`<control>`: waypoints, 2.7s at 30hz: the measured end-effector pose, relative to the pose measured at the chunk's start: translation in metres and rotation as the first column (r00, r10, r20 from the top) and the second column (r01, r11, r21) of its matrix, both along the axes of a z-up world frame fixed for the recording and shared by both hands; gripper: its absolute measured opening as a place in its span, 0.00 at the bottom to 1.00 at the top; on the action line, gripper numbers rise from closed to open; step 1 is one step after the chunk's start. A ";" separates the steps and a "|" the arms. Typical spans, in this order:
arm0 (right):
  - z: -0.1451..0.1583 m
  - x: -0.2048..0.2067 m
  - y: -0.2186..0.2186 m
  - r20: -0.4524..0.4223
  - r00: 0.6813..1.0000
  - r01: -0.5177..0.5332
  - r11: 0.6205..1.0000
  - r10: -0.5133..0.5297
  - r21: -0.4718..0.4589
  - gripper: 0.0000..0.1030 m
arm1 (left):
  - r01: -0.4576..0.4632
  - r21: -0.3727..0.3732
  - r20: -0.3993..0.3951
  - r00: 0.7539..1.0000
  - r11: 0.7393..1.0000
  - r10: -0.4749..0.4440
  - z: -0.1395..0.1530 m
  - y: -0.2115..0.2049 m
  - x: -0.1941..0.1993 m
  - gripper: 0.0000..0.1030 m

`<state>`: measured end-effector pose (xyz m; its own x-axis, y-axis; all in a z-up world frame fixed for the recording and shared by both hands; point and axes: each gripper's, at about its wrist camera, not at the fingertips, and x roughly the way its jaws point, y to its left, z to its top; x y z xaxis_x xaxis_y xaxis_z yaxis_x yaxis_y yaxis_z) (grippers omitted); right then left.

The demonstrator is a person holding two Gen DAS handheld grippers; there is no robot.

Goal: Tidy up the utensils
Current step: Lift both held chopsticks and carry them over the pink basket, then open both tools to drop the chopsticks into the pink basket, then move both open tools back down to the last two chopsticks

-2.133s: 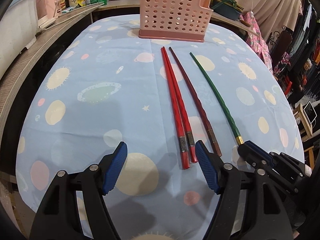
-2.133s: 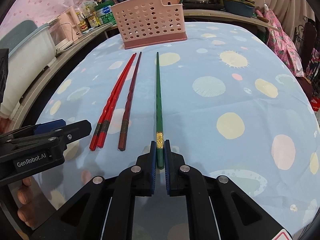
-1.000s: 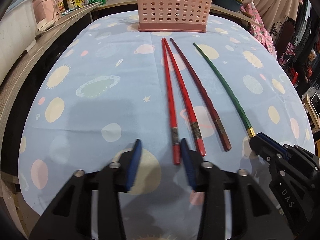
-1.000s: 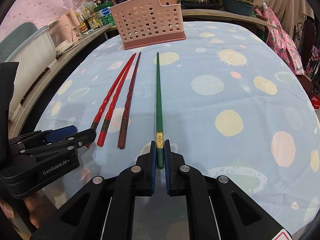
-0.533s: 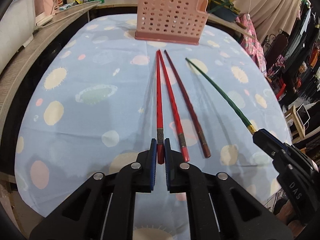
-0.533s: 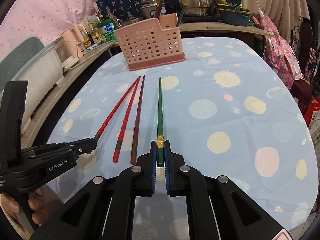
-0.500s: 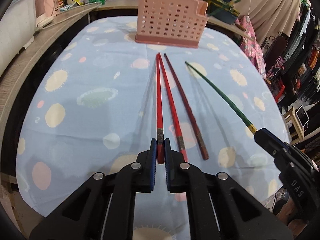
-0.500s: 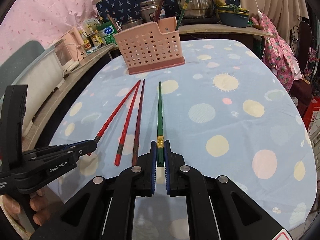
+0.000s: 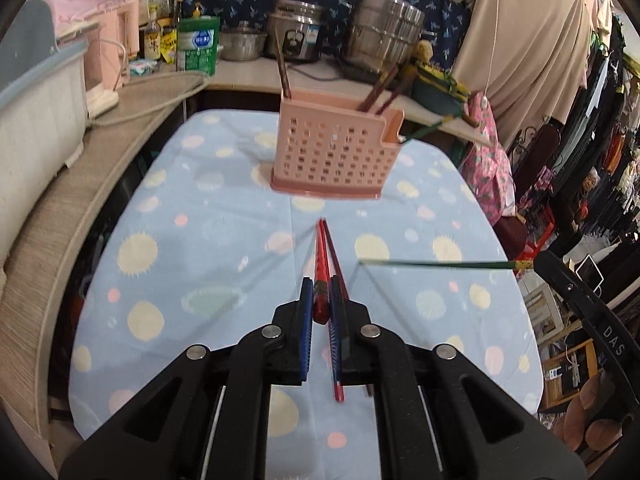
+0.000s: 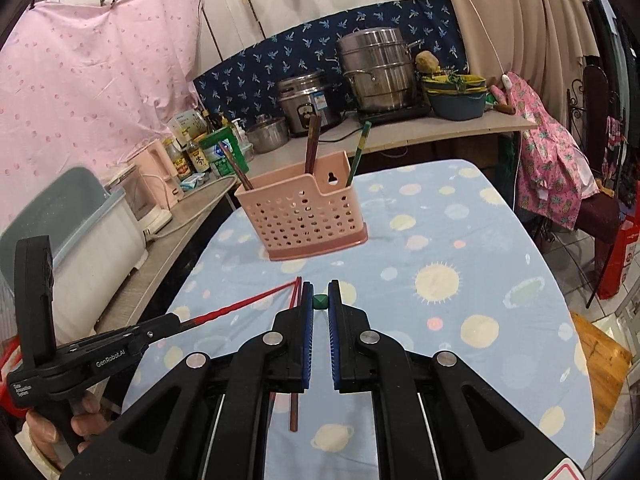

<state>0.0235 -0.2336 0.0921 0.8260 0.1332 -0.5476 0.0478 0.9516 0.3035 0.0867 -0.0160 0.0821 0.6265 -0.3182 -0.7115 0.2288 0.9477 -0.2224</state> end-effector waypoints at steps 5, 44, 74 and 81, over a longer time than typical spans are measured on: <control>0.019 0.018 -0.008 0.036 0.999 -0.009 0.999 0.008 0.038 0.07 | -0.013 -0.007 0.064 0.998 1.000 0.013 0.029 0.002 0.020 0.07; 0.136 0.224 -0.013 0.286 0.958 0.022 0.998 -0.037 0.055 0.07 | -0.087 -0.109 0.405 0.906 0.990 0.124 0.198 -0.005 0.192 0.06; 0.076 0.158 0.001 0.163 0.987 0.002 1.000 0.003 -0.028 0.47 | -0.162 0.033 0.264 0.953 0.986 0.147 0.087 0.016 0.137 0.63; 0.060 0.120 0.008 0.126 0.992 -0.009 0.999 0.014 -0.045 0.48 | -0.148 0.053 0.249 0.960 0.987 0.131 0.074 0.015 0.102 0.64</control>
<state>0.1438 -0.2257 0.1524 0.8874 0.1210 -0.4448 0.0008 0.9645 0.2641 0.1886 -0.0012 0.1564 0.8186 -0.1696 -0.5487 0.1322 0.9854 -0.1073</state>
